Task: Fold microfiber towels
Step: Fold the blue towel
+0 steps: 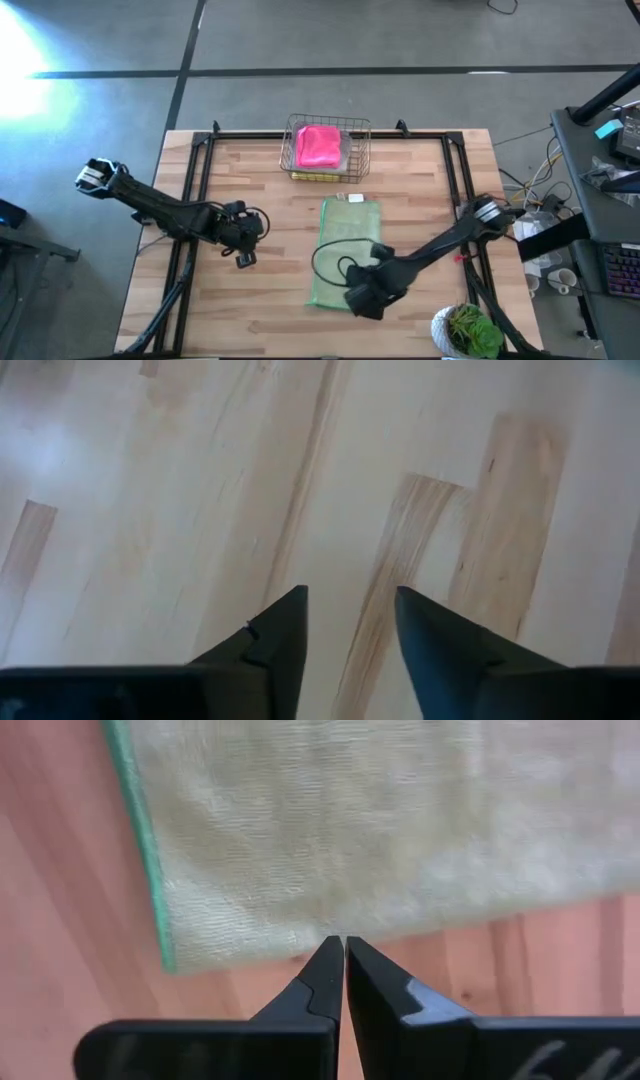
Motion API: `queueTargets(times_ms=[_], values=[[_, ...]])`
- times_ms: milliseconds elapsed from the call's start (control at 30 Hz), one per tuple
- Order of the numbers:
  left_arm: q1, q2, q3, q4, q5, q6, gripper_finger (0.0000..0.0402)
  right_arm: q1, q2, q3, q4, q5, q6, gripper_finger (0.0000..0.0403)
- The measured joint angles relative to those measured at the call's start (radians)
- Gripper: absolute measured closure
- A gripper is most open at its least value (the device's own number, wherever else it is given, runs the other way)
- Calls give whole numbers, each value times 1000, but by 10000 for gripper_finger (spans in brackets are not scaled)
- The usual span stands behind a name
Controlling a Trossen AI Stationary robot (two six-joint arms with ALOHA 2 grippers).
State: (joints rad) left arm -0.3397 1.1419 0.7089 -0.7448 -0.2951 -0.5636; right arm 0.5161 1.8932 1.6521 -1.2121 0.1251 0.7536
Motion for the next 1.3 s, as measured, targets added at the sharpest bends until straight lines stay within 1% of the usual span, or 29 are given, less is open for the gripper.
queueTargets(times_ms=[100,167,267,400,533,600,733,933,1033,1133,1300], values=[[1,0,16,-4,3,-7,236,18,-100,-103,60,33,67,394],[2,0,35,-6,18,-37,214,31,-170,-178,107,44,106,394],[5,0,66,23,74,-50,190,55,-269,-279,174,65,152,394],[-14,0,88,136,120,32,183,88,-371,-382,247,69,175,394],[-37,15,106,277,122,123,183,119,-437,-445,285,79,184,394],[-52,38,122,321,121,162,183,134,-450,-465,292,79,179,392],[-93,133,176,344,121,240,183,151,-458,-500,328,78,144,374],[-141,325,290,344,118,331,183,167,-451,-537,357,55,97,321],[-150,420,354,344,107,336,183,181,-451,-558,421,52,39,294],[-159,505,414,344,103,344,183,199,-451,-582,533,51,-47,271],[-182,625,504,345,92,416,183,224,-437,-614,690,63,-190,251]])
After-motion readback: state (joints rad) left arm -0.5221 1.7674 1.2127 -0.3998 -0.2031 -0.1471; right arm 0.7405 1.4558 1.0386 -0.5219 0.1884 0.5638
